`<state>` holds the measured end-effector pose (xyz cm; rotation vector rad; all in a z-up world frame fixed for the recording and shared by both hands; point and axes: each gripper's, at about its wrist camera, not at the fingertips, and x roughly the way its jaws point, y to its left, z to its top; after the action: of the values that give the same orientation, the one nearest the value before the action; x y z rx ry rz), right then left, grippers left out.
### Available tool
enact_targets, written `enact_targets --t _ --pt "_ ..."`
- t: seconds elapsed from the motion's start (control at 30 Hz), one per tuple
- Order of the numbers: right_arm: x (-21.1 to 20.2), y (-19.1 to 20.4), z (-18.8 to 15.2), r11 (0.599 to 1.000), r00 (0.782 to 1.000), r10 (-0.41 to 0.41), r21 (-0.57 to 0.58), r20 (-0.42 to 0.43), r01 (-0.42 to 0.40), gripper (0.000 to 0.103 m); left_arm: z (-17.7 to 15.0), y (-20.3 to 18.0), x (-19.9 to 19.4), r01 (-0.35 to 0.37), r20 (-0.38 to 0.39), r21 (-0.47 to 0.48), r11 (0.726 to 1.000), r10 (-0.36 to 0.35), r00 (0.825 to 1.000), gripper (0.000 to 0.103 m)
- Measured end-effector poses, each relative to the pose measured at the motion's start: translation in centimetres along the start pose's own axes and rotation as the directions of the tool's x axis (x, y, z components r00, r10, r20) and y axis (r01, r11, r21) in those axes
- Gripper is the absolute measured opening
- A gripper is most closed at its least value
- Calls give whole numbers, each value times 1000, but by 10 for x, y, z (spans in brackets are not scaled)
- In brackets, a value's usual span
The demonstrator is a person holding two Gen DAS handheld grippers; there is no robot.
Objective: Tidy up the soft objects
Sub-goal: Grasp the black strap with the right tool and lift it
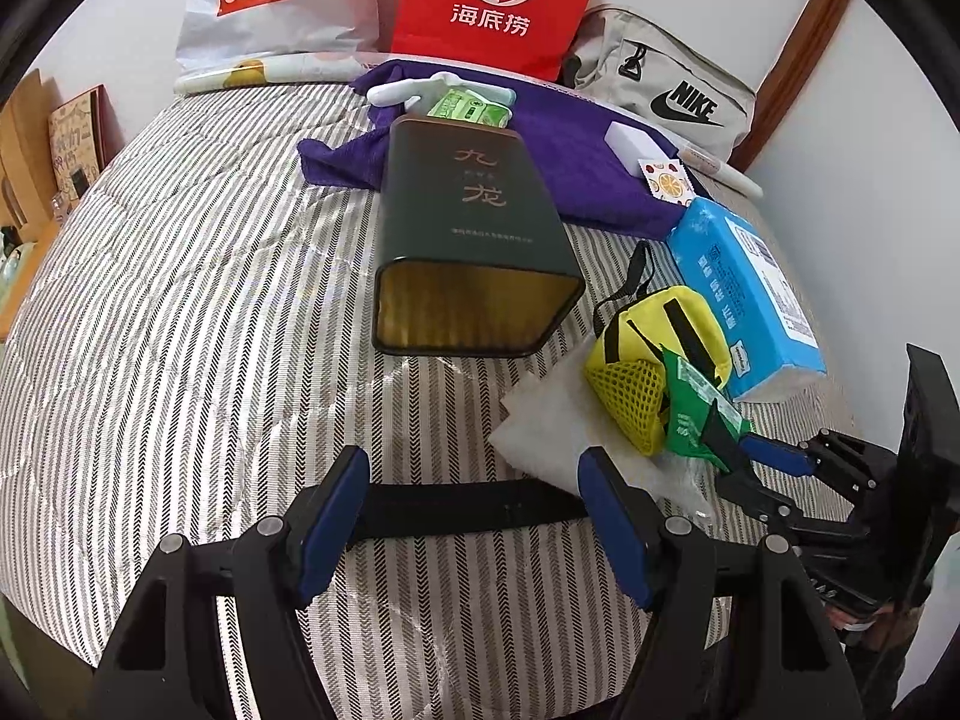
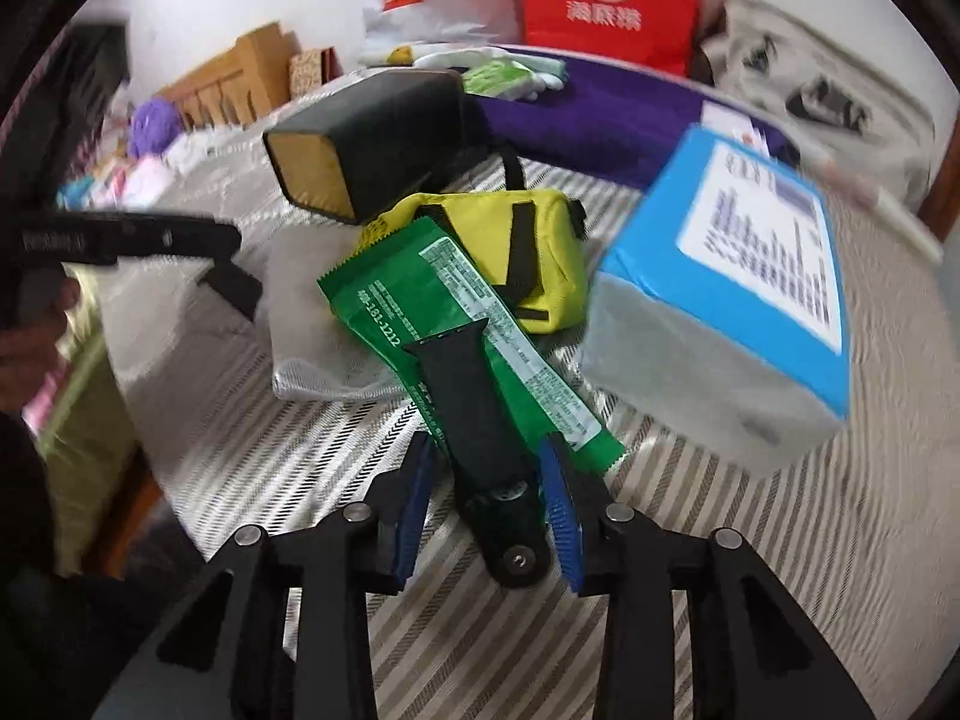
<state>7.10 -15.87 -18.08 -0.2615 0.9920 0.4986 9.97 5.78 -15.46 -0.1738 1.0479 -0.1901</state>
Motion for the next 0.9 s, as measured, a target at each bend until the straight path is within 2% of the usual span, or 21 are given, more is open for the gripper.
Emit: enact_targets --t 0.07,0.2,0.3,0.5,0.67,0.77,0.9 --pt "-2 -3 0 1000 1000 11 10 7 -11 27 0 0 -1 -5 3 3 1000 5 1000 70" --pt "-17 -12 -1 996 997 64 64 46 -67 26 -2 -1 -1 -10 -4 9 1000 10 1000 70" --pt "-22 -12 -6 993 995 85 80 48 -89 27 -4 -1 2 -17 -14 13 1000 17 1000 70" --pt "-18 -7 -21 989 993 119 86 -3 -119 28 -9 -1 3 -22 -27 11 1000 22 999 70" --pt "-24 -12 -27 979 987 159 125 26 -161 28 -12 -2 0 -24 -24 15 1000 24 999 70" --pt "-20 -6 -30 986 991 134 97 -2 -133 28 -13 -3 -1 -23 -23 18 1000 23 999 70" --pt "-21 4 -32 994 995 96 42 15 -97 28 -14 -4 -2 -24 -24 18 1000 25 999 70"
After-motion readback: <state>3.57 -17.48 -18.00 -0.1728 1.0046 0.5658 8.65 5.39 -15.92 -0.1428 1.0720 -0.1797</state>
